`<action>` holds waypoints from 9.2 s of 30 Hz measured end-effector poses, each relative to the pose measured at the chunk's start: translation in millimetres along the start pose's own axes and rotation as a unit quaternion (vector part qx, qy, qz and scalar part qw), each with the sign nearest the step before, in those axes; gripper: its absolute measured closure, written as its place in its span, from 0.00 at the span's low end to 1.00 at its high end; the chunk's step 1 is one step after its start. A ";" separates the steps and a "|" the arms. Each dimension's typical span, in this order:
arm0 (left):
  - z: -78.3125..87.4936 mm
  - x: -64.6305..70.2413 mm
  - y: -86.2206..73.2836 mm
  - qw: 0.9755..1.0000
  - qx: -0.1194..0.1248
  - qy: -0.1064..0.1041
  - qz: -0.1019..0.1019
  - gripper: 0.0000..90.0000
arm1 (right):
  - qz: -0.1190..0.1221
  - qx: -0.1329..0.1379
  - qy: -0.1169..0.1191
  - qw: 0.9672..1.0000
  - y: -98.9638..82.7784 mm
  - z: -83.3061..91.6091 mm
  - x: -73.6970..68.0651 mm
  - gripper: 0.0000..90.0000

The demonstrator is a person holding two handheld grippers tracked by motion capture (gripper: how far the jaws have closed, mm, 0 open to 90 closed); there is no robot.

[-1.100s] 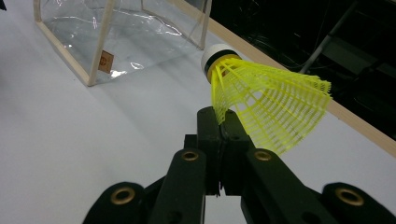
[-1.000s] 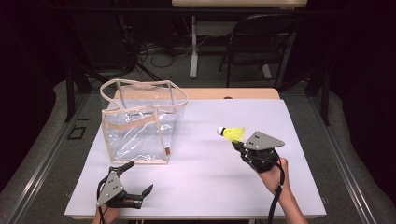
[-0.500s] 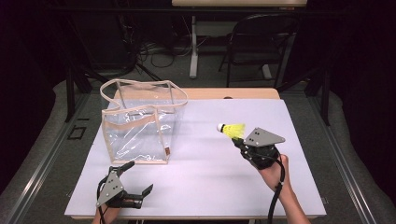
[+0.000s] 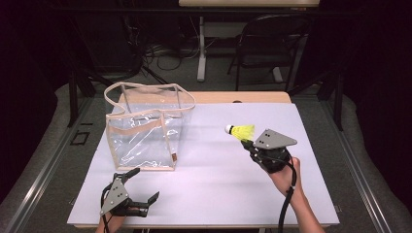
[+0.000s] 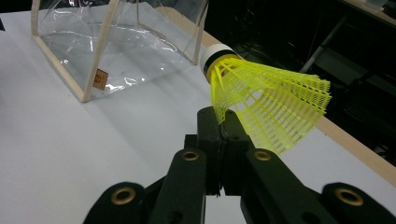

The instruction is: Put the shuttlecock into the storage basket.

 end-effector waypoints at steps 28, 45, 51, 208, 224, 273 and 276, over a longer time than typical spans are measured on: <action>0.1 0.0 0.0 1.000 0.001 -0.001 0.001 0.00 | 0.007 0.008 0.000 1.000 18.0 -3.7 2.0 0.99; 0.0 0.3 0.2 1.000 0.002 -0.002 -0.001 0.00 | 0.014 0.015 0.003 1.000 34.9 -8.8 1.0 0.99; -0.1 0.2 0.1 1.000 0.001 -0.003 -0.001 0.00 | 0.016 0.016 0.003 1.000 39.8 -10.8 1.1 0.99; 1.1 0.8 -1.4 1.000 0.001 -0.007 0.003 0.00 | 0.086 -0.041 0.041 0.995 148.2 -111.0 -38.3 0.99; 1.2 0.8 -1.4 1.000 0.001 -0.008 0.003 0.00 | 0.103 -0.061 0.042 0.992 154.5 -123.6 -50.1 0.99; 1.0 0.7 -1.2 1.000 0.003 -0.010 0.004 0.00 | 0.099 -0.118 0.063 0.986 153.0 -168.5 -60.6 0.99; 1.2 0.7 -1.1 1.000 0.003 -0.009 0.004 0.00 | 0.099 -0.120 0.063 0.986 152.5 -170.7 -60.0 0.99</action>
Point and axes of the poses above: each handheld gripper's, and its own axes: z roughly backward along the jaws, y roughly out of its top, x roughly to its right, the point moved 6 cm from there along -z, roughly forward along the jaws, and after that the axes turned 11 degrees about -z, right-handed, at the moved point
